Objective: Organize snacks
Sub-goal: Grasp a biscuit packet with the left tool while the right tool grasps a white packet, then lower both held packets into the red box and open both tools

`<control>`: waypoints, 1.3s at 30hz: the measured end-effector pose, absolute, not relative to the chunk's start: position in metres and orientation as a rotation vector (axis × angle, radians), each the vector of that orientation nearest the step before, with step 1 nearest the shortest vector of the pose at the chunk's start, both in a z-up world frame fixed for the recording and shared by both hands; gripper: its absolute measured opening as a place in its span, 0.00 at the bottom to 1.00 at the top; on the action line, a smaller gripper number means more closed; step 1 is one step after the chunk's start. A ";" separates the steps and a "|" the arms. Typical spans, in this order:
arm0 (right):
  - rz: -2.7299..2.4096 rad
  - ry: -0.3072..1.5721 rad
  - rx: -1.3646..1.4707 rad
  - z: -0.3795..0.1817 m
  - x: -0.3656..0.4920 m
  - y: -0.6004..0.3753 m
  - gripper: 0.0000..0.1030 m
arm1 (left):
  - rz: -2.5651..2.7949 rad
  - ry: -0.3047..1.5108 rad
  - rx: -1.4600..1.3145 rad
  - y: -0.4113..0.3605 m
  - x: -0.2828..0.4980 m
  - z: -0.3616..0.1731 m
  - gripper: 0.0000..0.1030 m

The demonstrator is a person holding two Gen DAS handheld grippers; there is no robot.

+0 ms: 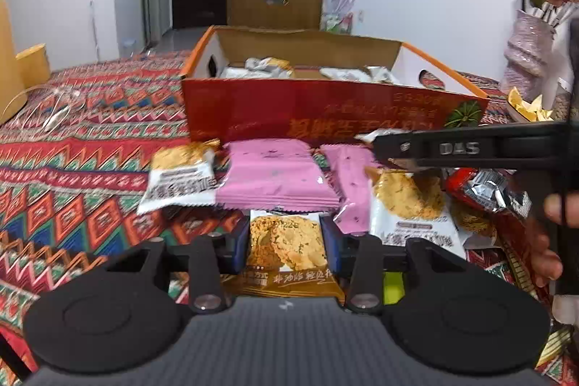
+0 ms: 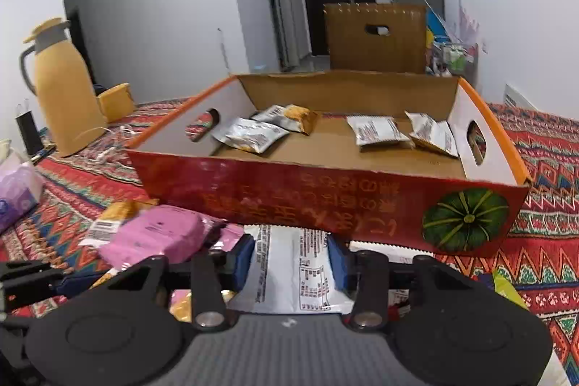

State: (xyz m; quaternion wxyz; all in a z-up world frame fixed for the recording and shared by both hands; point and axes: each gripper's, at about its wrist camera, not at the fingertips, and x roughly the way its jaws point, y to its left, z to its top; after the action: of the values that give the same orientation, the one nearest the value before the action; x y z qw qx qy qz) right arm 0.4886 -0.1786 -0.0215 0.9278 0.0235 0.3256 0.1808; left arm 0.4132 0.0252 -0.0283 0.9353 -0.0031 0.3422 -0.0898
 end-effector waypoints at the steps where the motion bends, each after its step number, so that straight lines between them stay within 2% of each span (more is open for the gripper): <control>1: 0.369 0.660 0.050 -0.017 0.484 -0.179 0.40 | -0.165 0.713 -0.016 0.029 0.409 -0.025 0.40; 10: 0.383 0.504 -0.027 0.038 0.381 -0.183 0.40 | -0.118 0.614 -0.104 0.070 0.297 0.018 0.40; 21: 0.335 0.499 0.020 0.047 0.280 -0.210 0.40 | -0.056 0.593 -0.197 0.084 0.226 0.031 0.40; 31: 0.273 0.480 0.012 0.049 0.254 -0.235 0.40 | -0.104 0.542 -0.149 0.059 0.227 0.050 0.40; 39: 0.288 0.401 -0.024 0.073 0.284 -0.244 0.40 | -0.198 0.418 -0.065 0.038 0.280 0.105 0.40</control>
State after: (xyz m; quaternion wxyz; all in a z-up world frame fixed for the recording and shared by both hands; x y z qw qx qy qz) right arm 0.2843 -0.2444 0.0731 0.9696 -0.0117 0.1984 0.1425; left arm 0.2805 0.0375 0.1048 0.9729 -0.0324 0.2069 -0.0981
